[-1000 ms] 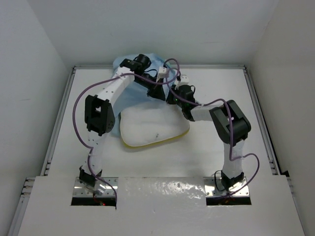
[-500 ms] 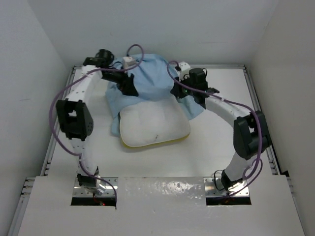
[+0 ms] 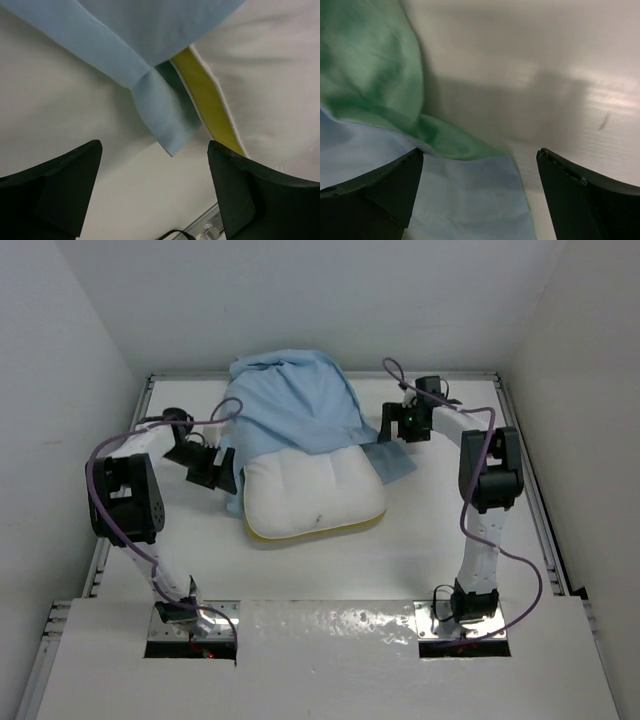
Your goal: Put the pillow into the pillowcase
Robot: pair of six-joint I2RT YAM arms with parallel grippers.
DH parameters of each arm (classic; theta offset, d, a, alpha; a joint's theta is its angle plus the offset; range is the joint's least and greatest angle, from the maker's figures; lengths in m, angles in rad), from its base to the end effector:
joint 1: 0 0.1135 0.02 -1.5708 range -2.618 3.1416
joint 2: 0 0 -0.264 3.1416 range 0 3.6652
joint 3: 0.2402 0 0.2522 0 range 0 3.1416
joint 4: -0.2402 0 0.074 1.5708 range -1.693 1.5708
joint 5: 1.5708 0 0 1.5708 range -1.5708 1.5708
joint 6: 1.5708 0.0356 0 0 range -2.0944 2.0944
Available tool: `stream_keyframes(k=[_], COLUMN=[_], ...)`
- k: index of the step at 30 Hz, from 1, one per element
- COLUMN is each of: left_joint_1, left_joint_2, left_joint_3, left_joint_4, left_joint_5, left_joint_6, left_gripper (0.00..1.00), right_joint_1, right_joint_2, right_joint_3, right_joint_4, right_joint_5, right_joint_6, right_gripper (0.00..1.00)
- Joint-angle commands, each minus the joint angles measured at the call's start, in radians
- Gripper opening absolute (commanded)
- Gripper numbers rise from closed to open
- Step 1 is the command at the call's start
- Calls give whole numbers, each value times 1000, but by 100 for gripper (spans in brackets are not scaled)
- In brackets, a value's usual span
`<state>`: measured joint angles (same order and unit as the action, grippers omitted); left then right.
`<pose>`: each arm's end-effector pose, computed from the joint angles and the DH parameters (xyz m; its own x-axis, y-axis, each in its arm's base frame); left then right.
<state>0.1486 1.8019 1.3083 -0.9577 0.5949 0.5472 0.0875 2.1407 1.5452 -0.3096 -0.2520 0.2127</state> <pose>0.3362 0.0302 0.2045 -0.8680 0.3058 -0.3913 0.4626 0.7844 -0.4132 0.4633 0.0496 0.1627 -0.8161 0.1336 -0.5623 -0.0673 0.9443 0.3221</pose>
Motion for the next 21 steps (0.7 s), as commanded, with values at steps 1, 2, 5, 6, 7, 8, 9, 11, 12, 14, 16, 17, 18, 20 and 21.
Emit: stream_keyframes(k=[1, 2, 5, 6, 7, 8, 9, 11, 12, 14, 16, 17, 18, 20, 21], left_joint_1=[-81, -87, -81, -77, -72, -67, -60, -58, -58, -58, -58, -58, -58, -55, -50], left_joint_2=[5, 14, 74, 86, 97, 112, 116, 125, 132, 161, 172, 165, 159, 139, 136], left_joint_3=[-73, -87, -109, -109, -112, -112, -119, -132, -136, -120, -96, -95, -90, -63, -41], left_joint_4=[79, 115, 157, 163, 171, 175, 181, 215, 220, 176, 125, 116, 105, 56, 22], left_joint_5=[-30, -36, -58, -56, -53, -38, -32, -11, 12, 113, 192, 200, 204, 213, 235], left_joint_6=[25, 23, 0, -3, -3, -1, 3, 2, 14, 45, 105, 118, 158, 195, 261], left_gripper=[86, 87, 88, 88, 88, 86, 85, 70, 59, 25, 0, 0, 0, 0, 0], right_joint_1=[31, 32, 53, 57, 58, 58, 58, 60, 58, 58, 60, 58, 58, 60, 58], right_joint_2=[21, 19, 13, 15, 13, 2, -13, -79, -93, -105, -99, -88, -82, -73, -90], right_joint_3=[21, 1, -62, -65, -66, -79, -135, -209, -262, -275, -272, -273, -272, -270, -281], right_joint_4=[-103, -92, -66, -78, -101, -123, -115, -57, -46, -77, -103, -103, -103, -99, -86], right_joint_5=[0, -7, -6, -18, -39, -64, -64, -32, -20, 2, 11, 16, 31, 36, 20], right_joint_6=[-42, -47, -55, -58, -70, -75, -78, -90, -90, -96, -81, -64, -41, 11, 28], right_gripper=[94, 94, 92, 91, 89, 89, 89, 88, 86, 76, 67, 47, 31, 0, 0])
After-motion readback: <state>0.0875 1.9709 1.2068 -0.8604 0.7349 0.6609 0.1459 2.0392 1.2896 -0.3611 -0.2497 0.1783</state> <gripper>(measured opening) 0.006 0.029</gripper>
